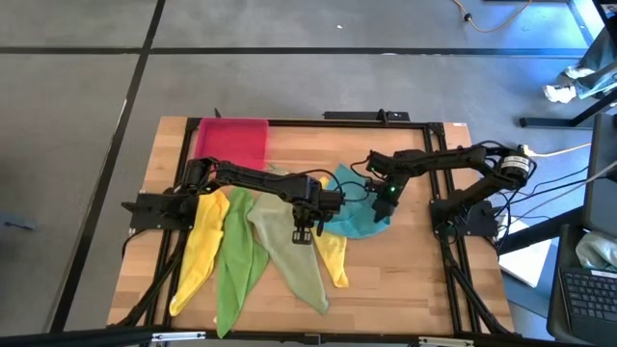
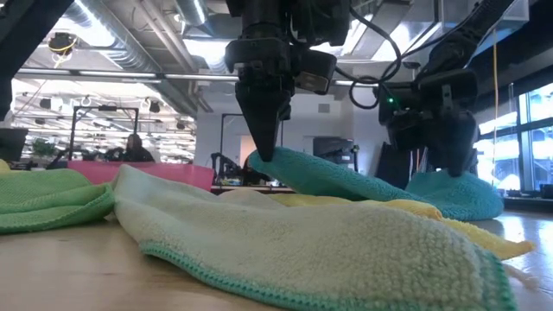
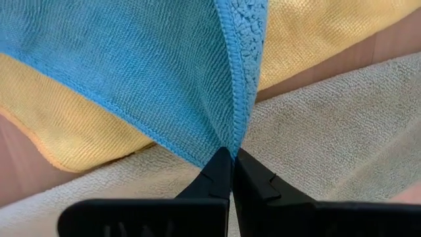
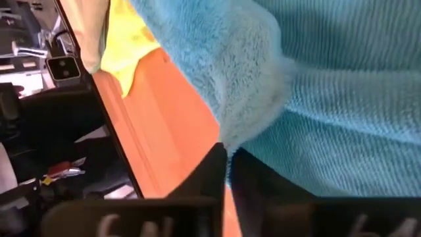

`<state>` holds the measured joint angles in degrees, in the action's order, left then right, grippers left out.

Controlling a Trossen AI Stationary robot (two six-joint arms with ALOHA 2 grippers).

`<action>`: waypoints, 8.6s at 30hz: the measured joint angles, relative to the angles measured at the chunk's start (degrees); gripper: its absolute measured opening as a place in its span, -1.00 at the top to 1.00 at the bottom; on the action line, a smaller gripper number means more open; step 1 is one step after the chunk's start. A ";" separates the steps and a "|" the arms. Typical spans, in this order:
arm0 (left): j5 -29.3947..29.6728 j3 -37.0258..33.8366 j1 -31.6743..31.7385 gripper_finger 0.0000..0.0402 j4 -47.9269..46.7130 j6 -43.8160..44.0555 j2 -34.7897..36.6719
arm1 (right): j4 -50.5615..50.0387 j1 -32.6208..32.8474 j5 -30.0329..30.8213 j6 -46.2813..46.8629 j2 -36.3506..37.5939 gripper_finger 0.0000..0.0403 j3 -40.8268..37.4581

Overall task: Fold microfiber towels
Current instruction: Fold the blue microfiber towel

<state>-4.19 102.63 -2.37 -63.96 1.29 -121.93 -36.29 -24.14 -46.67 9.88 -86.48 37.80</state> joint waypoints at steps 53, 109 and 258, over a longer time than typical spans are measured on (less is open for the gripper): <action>0.91 3.87 5.35 1.00 -2.00 5.63 0.27 | -6.09 29.24 29.44 39.45 23.06 0.96 -2.32; -0.65 4.07 2.71 1.00 7.26 4.53 -0.37 | -0.03 44.19 36.99 56.12 18.79 0.32 -2.34; -1.20 4.04 2.25 1.00 4.63 4.60 -0.63 | 11.86 29.70 29.77 46.98 22.88 0.58 -13.68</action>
<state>-5.39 106.67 -0.12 -59.33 5.89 -122.56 -24.43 5.56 -16.90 56.86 -63.60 24.12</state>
